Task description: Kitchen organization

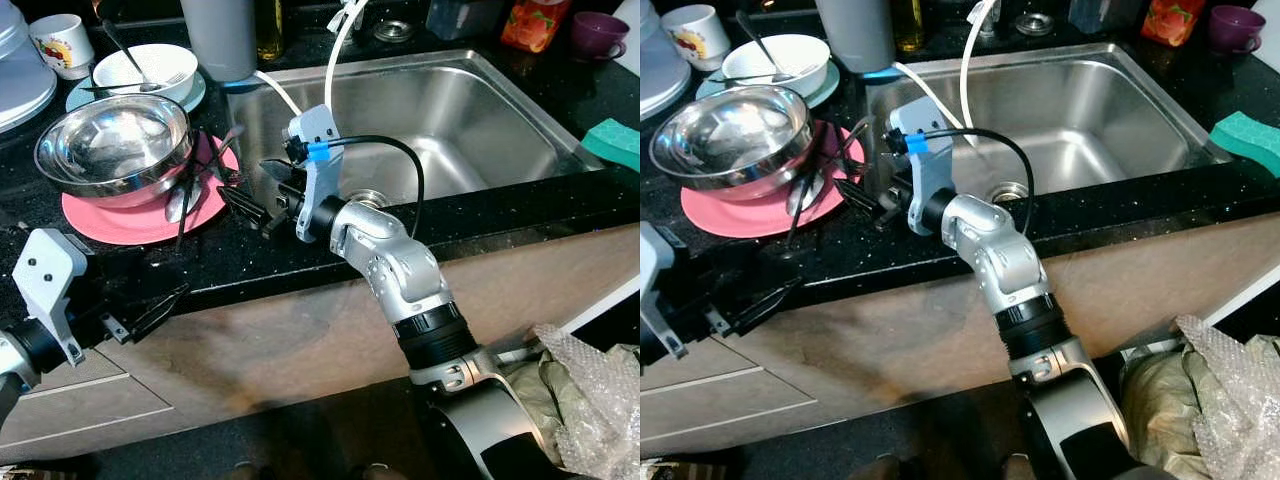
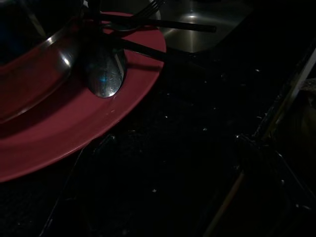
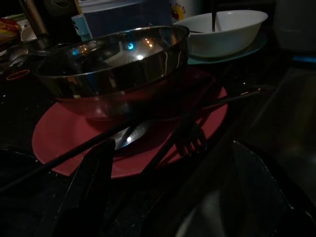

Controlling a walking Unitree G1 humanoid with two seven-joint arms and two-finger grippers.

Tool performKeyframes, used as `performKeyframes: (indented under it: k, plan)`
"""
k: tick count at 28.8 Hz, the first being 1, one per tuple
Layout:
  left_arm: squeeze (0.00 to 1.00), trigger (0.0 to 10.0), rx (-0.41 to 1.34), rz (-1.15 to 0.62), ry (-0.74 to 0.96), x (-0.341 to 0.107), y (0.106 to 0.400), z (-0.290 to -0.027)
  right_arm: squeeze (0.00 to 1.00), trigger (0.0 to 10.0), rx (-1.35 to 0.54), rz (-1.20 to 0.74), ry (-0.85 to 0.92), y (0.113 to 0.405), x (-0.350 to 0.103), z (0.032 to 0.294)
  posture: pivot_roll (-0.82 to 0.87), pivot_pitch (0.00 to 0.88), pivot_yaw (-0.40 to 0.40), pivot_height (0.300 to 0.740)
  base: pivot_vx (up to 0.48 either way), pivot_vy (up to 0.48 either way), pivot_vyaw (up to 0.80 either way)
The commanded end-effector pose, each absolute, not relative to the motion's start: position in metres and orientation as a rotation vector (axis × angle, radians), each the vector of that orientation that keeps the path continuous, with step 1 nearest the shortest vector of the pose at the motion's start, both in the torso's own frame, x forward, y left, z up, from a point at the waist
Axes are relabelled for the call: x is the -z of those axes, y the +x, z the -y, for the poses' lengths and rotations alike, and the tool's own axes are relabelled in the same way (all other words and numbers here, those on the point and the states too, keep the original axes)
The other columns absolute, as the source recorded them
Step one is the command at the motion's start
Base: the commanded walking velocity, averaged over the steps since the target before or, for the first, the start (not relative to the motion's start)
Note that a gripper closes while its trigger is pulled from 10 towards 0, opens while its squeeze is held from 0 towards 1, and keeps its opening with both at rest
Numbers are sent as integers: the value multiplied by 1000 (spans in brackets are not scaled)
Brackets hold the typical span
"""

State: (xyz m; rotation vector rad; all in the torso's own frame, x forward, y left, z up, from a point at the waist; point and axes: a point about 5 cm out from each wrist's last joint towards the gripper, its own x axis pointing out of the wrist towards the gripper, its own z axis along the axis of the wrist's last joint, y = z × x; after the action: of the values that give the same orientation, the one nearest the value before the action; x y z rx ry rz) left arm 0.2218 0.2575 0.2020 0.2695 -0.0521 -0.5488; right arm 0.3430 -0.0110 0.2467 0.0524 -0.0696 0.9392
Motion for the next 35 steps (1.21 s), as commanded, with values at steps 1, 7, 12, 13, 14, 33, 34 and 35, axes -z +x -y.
performKeyframes:
  k: [1,7,12,13,14,33,34,35]
  plan:
    - [0,10000,532,26,284,-201,221,-262,1000,10000,-933,57,65,342,-246,13,58,191,-13,740,0,0,0]
    - [0,10000,527,27,284,-201,221,-262,1000,10000,-922,23,26,341,-242,16,58,182,-14,740,0,0,0]
    - [0,10000,534,22,281,-199,221,-260,0,10000,-869,15,-76,344,-235,21,56,174,-9,740,0,0,0]
    - [0,10000,537,21,281,-199,221,-259,0,10000,-864,11,-79,345,-233,21,57,174,-8,740,0,0,0]
    - [0,10000,539,21,280,-199,222,-259,0,10000,-860,8,-80,345,-232,20,57,173,-7,740,0,0,0]
    - [0,10000,553,11,277,-199,222,-258,0,10000,-806,2,10,352,-234,18,60,171,-6,740,0,0,0]
    - [0,10000,553,11,277,-199,222,-258,0,10000,-806,2,10,352,-234,18,60,171,-6,740,0,0,0]
    - [0,10000,553,11,277,-199,222,-258,0,10000,-804,4,11,352,-235,19,60,171,-6,740,0,0,0]
